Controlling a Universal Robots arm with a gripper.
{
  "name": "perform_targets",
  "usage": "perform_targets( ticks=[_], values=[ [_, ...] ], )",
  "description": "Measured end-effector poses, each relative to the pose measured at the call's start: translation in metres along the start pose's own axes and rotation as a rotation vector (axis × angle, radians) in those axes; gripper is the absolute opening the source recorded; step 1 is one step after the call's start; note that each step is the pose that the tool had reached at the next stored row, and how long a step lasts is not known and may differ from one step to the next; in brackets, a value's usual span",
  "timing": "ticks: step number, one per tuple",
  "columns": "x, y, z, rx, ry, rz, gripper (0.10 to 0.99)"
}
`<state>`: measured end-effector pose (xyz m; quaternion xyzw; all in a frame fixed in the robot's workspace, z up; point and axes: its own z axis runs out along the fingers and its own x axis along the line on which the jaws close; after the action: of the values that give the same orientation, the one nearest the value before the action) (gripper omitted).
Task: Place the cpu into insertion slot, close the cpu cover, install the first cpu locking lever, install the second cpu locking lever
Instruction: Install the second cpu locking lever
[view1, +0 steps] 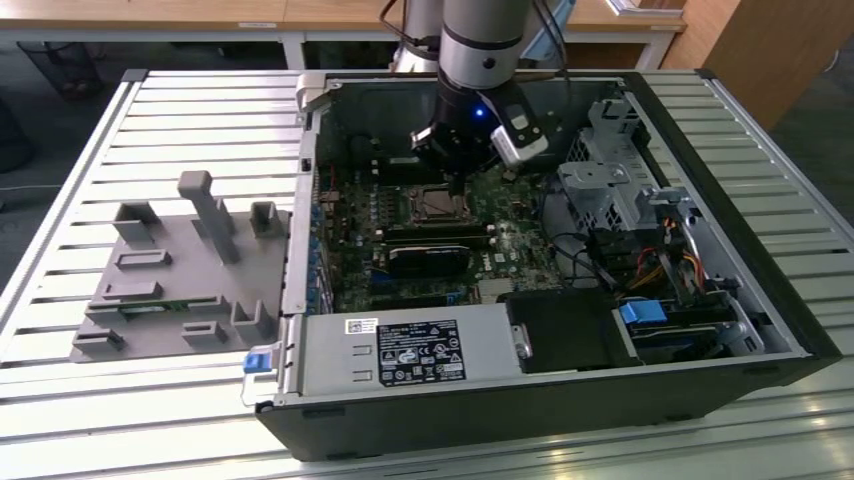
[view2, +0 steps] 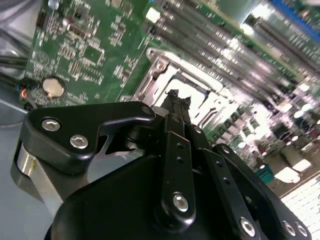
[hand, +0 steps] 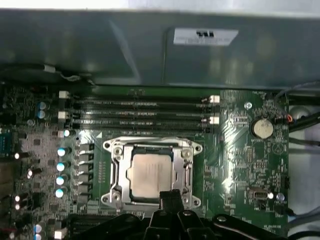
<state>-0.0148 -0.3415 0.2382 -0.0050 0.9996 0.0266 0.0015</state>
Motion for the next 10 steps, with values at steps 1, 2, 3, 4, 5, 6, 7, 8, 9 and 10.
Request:
perform_targets(
  ticks=[1, 2, 3, 4, 5, 6, 7, 8, 9, 10],
  values=[
    [0.0, -0.0024, 0.0, 0.0, 0.0002, 0.0, 0.122],
    [0.0, -0.0046, -0.0002, 0.0, 0.0009, 0.0, 0.122],
    [0.0, -0.0063, -0.0004, 0.0, 0.0021, 0.0, 0.122],
    [0.0, -0.008, -0.0004, 0.0, 0.0032, 0.0, 0.122],
    [0.0001, -0.0098, -0.0005, 0.0, 0.0038, 0.0, 0.122],
    [0.0001, -0.0117, -0.0006, 0.0, 0.0039, 0.0, 0.122],
    [0.0001, -0.0141, -0.0006, 0.0, 0.0039, 0.0, 0.122],
    [0.0001, -0.0161, -0.0007, 0.0, 0.0039, 0.0, 0.122],
    [0.0002, -0.0179, -0.0007, 0.0, 0.0039, 0.0, 0.122],
    [0.0003, -0.0197, -0.0007, 0.0, 0.0039, 0.0, 0.122]
  ],
)
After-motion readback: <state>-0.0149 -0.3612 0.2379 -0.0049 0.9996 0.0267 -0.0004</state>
